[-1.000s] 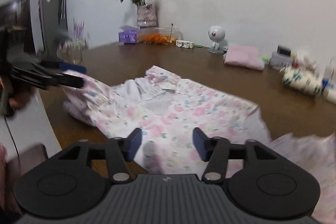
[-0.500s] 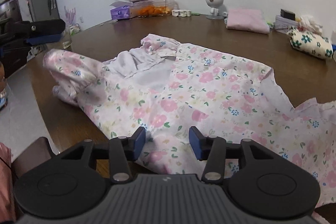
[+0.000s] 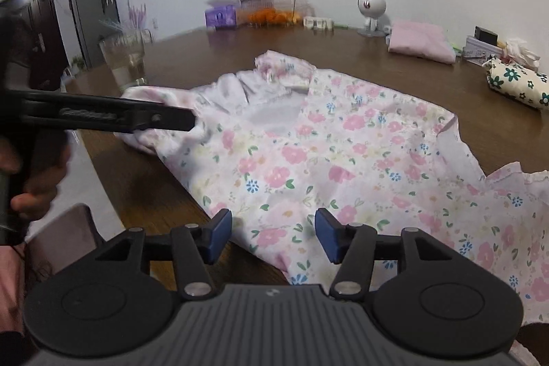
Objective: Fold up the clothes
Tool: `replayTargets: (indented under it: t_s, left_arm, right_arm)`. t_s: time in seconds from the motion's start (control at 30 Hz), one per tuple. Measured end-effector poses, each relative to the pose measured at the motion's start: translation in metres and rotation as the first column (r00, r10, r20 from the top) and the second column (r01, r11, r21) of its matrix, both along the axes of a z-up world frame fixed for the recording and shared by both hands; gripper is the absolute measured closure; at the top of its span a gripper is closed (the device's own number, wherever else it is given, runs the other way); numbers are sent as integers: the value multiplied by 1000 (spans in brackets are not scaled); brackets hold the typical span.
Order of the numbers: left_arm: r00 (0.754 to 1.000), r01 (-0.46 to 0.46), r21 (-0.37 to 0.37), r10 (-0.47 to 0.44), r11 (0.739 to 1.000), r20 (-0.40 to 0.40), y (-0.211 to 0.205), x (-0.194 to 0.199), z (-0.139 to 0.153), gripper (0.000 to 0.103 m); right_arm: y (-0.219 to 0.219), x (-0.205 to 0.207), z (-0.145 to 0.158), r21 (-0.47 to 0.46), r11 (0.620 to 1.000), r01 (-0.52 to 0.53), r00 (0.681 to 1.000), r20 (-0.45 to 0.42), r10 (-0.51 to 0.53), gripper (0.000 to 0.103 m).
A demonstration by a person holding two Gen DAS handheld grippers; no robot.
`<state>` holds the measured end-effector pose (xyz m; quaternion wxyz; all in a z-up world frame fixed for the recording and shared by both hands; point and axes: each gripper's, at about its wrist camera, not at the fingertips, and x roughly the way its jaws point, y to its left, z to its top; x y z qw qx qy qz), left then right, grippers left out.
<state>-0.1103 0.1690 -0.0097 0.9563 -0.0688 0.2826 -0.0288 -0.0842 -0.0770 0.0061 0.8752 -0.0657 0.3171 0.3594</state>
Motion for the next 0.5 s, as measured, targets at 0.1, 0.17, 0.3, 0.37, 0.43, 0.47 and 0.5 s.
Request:
replayTargets:
  t_s: [0.1, 0.17, 0.3, 0.37, 0.43, 0.47, 0.5]
  left_arm:
    - [1000, -22, 37, 23, 999, -20, 0, 3, -6, 37]
    - [999, -32, 61, 34, 998, -36, -1, 1, -13, 37]
    - [999, -34, 97, 38, 995, -36, -2, -1, -18, 37]
    - [999, -45, 99, 47, 994, -15, 0, -4, -13, 37]
    - [996, -83, 80, 82, 993, 25, 4, -9, -2, 37]
    - [996, -88, 68, 85, 994, 39, 4, -9, 3, 36]
    - [995, -88, 56, 85, 995, 51, 3, -9, 7, 35]
  right_arm:
    - [-8, 5, 5, 67, 997, 45, 999, 3, -45, 48]
    - [-11, 8, 0, 50, 997, 60, 998, -7, -60, 48]
    - [-25, -3, -1, 52, 998, 33, 998, 51, -35, 38]
    - [-33, -12, 1, 56, 998, 13, 995, 96, -18, 30]
    - [-40, -22, 3, 55, 998, 14, 990, 138, -21, 30]
    - [-42, -25, 4, 58, 998, 22, 989, 141, -30, 30]
    - [-45, -29, 5, 70, 997, 32, 989, 145, -42, 30]
